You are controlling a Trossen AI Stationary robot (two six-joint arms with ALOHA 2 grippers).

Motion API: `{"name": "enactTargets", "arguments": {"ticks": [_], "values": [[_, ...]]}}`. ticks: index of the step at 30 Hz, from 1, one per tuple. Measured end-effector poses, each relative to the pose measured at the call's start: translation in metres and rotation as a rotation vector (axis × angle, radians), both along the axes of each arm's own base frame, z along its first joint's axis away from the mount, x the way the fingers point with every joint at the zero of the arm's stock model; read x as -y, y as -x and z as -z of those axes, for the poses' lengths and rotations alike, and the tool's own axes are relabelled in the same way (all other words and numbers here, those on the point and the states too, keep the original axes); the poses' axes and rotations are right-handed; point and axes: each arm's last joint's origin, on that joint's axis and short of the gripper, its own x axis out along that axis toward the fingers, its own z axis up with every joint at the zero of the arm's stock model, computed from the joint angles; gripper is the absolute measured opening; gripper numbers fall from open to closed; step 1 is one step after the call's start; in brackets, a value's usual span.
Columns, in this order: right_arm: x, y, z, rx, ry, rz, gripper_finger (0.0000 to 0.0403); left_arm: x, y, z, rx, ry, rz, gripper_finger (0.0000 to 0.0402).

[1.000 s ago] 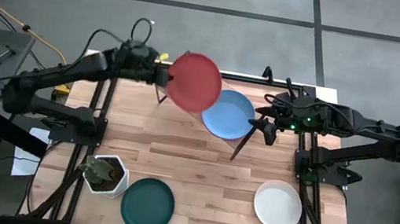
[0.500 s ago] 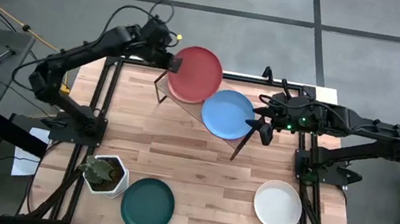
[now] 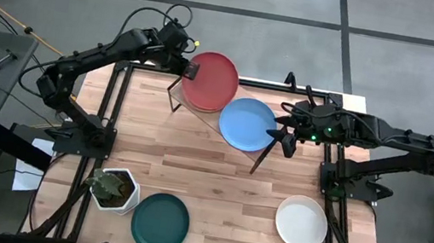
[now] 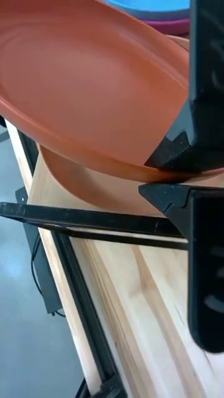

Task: Place and stack plates onto a shelf
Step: Stack the dark orange plate on top of the orange plate on the shelf

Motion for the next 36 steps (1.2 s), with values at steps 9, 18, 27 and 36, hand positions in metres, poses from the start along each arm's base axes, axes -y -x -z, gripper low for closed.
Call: {"name": "enactTargets", "arguments": {"ticks": [9,18,27,36], "values": [[0.001,0.000,0.000,-0.001,0.020,0.027,0.0248,0.002,0.000,0.001,-0.025,-0.004,0.033,0.0020],[0.001,0.000,0.000,-0.002,0.022,0.030,0.0248,0.006,0.002,-0.005,-0.007,-0.023,0.062,0.0076],[0.002,-0.002,-0.003,0.039,0.027,0.036,0.0248,0.024,0.004,-0.027,0.108,-0.074,0.145,0.0141],[0.004,-0.003,-0.007,0.074,0.045,0.040,0.0248,0.041,-0.003,-0.024,0.030,-0.149,0.140,0.0164]]}}
